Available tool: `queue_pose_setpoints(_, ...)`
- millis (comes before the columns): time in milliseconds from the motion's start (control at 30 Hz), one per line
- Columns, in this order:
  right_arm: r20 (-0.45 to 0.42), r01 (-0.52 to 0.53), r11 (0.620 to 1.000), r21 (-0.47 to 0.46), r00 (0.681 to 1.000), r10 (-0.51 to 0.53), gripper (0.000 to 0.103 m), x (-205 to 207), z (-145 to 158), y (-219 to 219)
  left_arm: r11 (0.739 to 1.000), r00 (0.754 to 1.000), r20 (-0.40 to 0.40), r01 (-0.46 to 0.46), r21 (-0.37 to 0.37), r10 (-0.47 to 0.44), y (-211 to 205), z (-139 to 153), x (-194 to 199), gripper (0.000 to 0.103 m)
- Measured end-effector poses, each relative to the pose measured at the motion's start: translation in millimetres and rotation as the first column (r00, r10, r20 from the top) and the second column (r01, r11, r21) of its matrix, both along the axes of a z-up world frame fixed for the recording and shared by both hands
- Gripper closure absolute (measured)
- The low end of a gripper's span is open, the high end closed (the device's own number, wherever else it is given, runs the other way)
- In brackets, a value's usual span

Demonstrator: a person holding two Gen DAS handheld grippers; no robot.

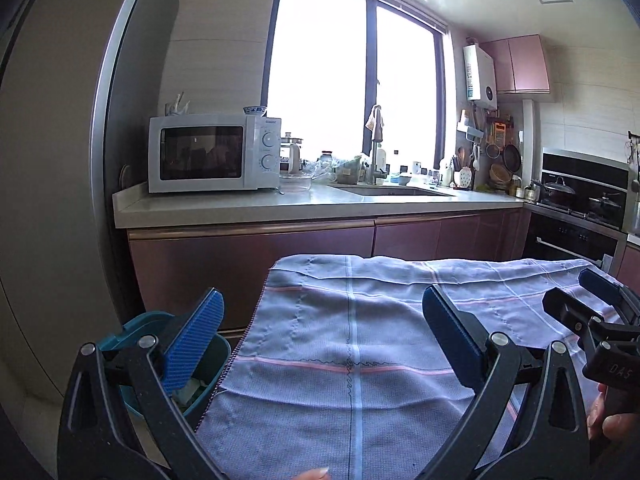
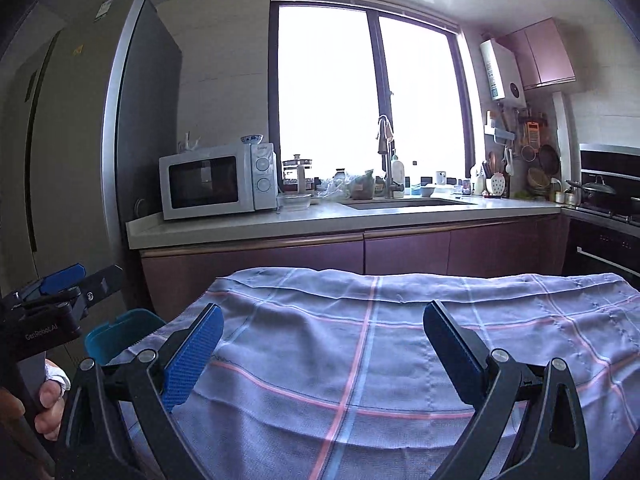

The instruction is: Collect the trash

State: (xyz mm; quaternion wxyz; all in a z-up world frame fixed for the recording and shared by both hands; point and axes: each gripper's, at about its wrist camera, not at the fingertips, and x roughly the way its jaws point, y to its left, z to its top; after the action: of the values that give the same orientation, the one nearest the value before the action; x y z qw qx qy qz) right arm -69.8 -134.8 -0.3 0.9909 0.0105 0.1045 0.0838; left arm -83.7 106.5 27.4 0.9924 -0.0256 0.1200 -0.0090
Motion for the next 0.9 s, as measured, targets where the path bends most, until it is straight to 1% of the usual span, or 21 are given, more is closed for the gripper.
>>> queue_pose_setpoints(333, -0.004, 0.030, 0.999, 0.016, 1.000, -0.030, 0.006, -2.4, -1.1, -8.1, 1.000, 1.000, 0.026, -0.004, 0.023, 0.003, -9.9, -4.1, -2.6, 0.005)
queue_pose_setpoints(900, 0.002, 0.048, 0.999, 0.026, 0.999, -0.048, 0.006, -3.8, -0.8, -9.9, 1.000, 0.999, 0.041, -0.019, 0.008, 0.019, -5.3, -6.1, -5.1, 0.005)
